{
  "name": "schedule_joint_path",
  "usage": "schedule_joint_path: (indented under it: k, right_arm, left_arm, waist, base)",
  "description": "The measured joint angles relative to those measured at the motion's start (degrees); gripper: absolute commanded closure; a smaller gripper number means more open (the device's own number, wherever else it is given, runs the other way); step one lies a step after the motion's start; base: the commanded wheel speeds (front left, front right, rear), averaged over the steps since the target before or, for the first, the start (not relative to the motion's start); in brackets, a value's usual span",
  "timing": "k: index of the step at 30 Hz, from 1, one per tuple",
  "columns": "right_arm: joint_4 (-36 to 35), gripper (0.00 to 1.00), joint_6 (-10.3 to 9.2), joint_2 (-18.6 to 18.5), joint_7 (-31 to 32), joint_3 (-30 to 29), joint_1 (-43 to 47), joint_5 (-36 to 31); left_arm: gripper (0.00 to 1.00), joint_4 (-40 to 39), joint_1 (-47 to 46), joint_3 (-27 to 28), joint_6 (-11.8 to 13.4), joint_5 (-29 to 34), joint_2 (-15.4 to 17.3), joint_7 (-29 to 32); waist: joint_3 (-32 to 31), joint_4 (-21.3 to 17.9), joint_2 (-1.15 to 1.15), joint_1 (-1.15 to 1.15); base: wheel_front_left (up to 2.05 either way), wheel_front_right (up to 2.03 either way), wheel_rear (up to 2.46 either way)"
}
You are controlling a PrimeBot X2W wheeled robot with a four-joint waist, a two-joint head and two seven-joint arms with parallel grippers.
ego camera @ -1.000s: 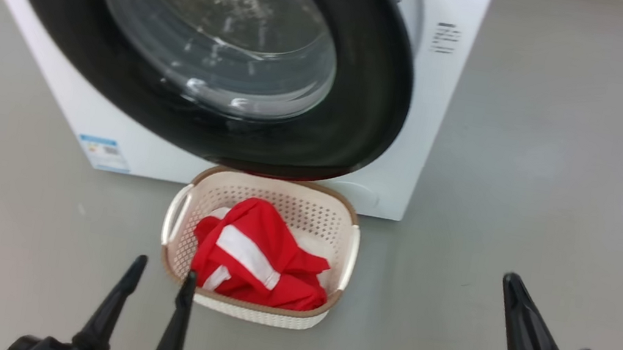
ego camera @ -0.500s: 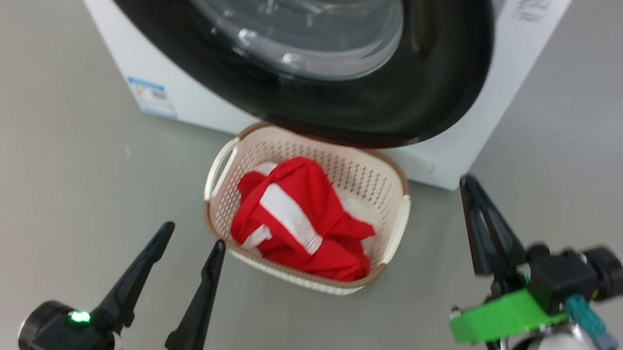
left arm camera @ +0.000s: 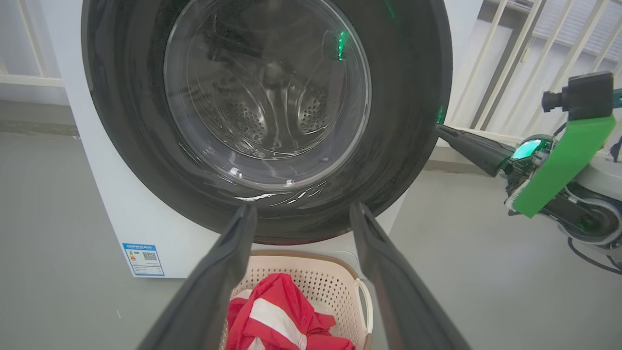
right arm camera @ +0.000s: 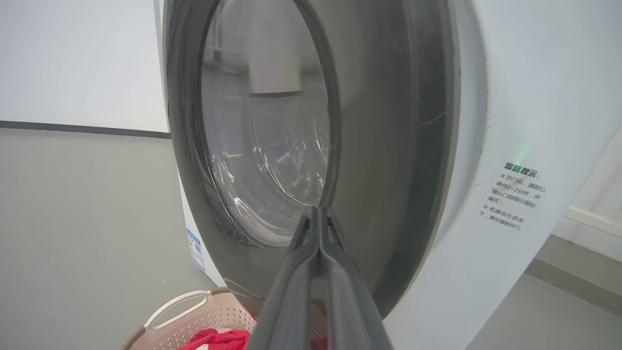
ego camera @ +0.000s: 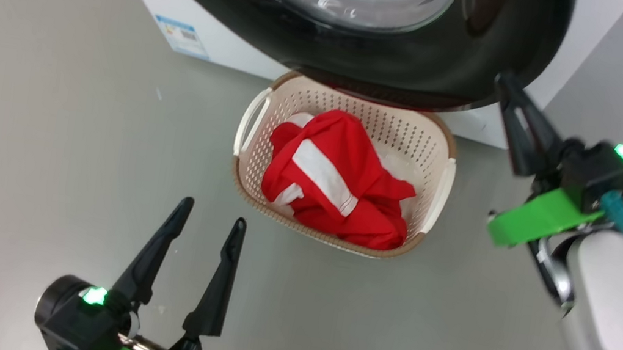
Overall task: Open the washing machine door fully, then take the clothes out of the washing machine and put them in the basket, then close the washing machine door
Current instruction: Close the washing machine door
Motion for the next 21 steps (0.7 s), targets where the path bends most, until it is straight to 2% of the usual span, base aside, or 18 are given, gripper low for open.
schedule_joint_path:
  k: [4, 21]
  right_arm:
    - [2.49, 1.0, 0.0, -1.11, 0.0, 0.22, -4.09, 0.43]
    - [10.8, 1.0, 0.16, -1.05, 0.0, -0.65, -16.15, 2.48]
  left_arm:
    - [0.0, -0.02, -0.95, -0.4, 0.0, -0.01, -0.05, 0.0]
    - [0.0, -0.42, -2.01, -1.3, 0.01, -0.01, -0.11, 0.0]
  waist:
    - [1.64, 0.79, 0.0, 0.0]
    - [4.75, 2.49, 0.0, 0.0]
  base:
    - [0.0, 0.0, 0.0]
    - [0.0, 0.0, 0.0]
